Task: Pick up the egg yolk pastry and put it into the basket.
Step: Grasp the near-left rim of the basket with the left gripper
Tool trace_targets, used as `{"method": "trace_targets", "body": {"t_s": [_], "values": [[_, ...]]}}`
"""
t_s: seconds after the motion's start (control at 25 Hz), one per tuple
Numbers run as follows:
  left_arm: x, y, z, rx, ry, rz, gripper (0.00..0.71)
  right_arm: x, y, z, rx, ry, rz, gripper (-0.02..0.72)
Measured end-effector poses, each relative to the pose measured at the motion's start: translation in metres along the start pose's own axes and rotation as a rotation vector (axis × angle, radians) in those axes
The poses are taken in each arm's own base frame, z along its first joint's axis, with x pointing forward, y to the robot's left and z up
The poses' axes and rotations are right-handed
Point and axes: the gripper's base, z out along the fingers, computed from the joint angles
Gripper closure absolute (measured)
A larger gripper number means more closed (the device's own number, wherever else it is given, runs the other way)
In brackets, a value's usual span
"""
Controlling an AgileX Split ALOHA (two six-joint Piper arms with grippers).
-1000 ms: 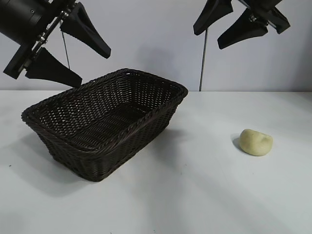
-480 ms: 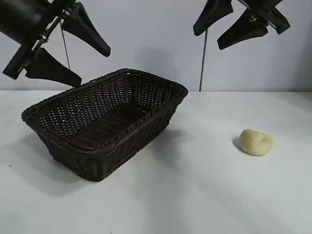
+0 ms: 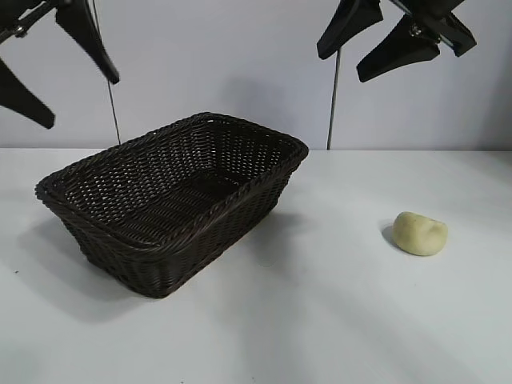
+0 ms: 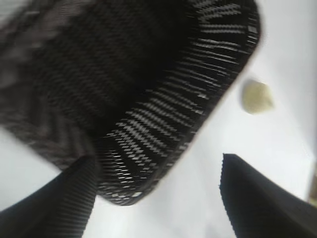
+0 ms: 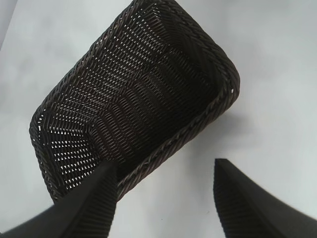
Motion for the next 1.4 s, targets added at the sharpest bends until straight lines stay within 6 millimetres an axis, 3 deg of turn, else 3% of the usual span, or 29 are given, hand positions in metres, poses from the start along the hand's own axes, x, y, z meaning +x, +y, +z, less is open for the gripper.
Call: {"method": "trace_targets", "body": {"t_s": [0.6, 0.8, 1.24, 1.4], "values": [[0.022, 0.035, 0.050, -0.020, -0.044, -0.164, 0.199, 0.000, 0.000, 0.000, 0.000, 0.000, 0.000, 0.281], [0.021, 0.035, 0.058, -0.008, -0.058, -0.174, 0.199, 0.000, 0.000, 0.000, 0.000, 0.000, 0.000, 0.281], [0.015, 0.040, 0.114, -0.048, -0.035, -0.209, 0.199, 0.000, 0.000, 0.000, -0.001, 0.003, 0.000, 0.281], [0.015, 0.042, 0.122, -0.058, -0.030, -0.212, 0.230, 0.000, 0.000, 0.000, -0.001, 0.003, 0.000, 0.281]]}}
